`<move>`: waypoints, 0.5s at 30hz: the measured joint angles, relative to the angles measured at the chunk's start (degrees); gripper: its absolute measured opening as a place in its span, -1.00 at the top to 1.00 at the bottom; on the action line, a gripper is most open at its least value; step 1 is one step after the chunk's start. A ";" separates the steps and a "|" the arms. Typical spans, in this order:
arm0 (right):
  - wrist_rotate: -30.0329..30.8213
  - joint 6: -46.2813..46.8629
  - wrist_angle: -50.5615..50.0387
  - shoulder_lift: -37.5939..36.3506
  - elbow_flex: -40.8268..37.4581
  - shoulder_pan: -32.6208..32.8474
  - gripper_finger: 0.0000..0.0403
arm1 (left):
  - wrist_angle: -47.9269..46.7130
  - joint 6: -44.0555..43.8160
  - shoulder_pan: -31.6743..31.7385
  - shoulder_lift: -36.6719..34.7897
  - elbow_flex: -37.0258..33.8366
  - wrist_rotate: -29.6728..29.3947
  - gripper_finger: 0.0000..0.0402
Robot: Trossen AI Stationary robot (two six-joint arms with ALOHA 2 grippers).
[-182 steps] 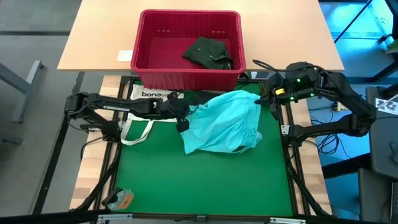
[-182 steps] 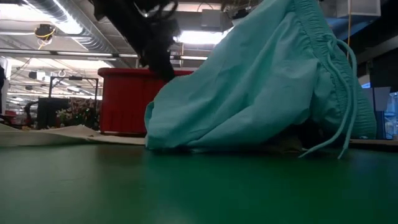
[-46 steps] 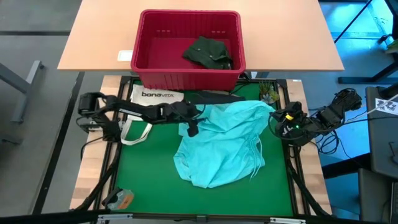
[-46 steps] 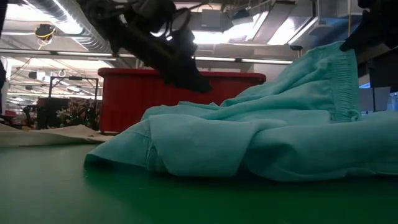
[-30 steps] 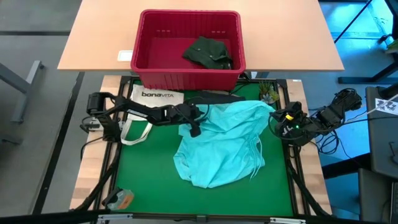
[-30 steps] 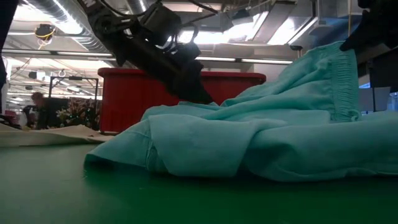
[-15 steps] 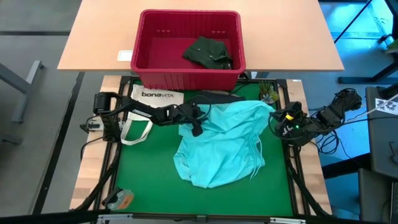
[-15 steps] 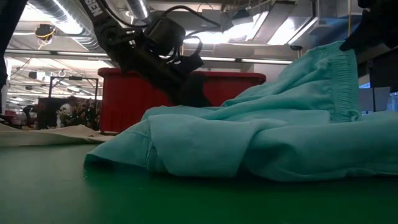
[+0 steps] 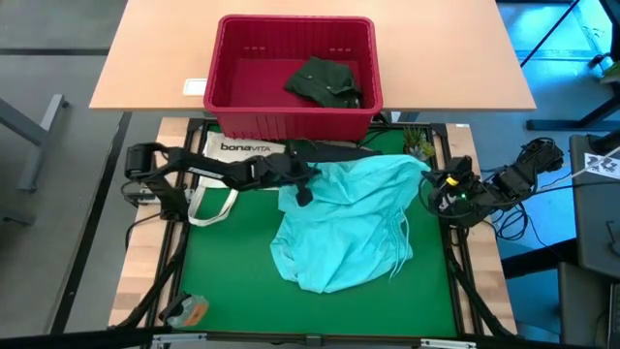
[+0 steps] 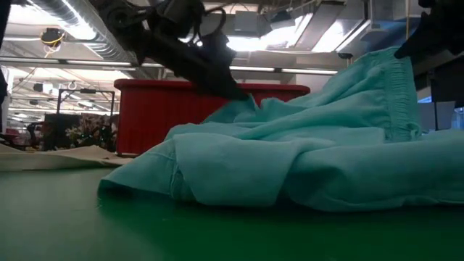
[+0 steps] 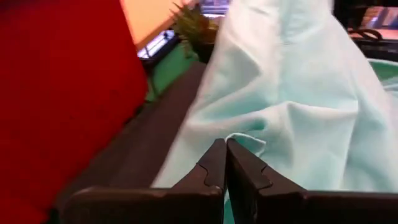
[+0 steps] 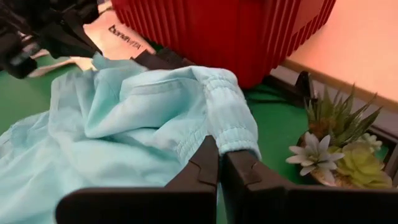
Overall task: Fold Laundry from Bin
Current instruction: Remove the light blue shorts from the red laundry bin
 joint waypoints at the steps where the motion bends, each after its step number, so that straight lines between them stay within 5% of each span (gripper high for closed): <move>1: 0.55 0.04 0.04 0.00 0.00 0.00 1.00 | -1.49 -0.03 0.34 -1.18 0.00 -0.33 0.99; 15: 6.10 2.84 -2.09 -1.29 -5.66 -3.90 1.00 | -14.13 -0.93 6.94 -10.47 0.01 -10.96 1.00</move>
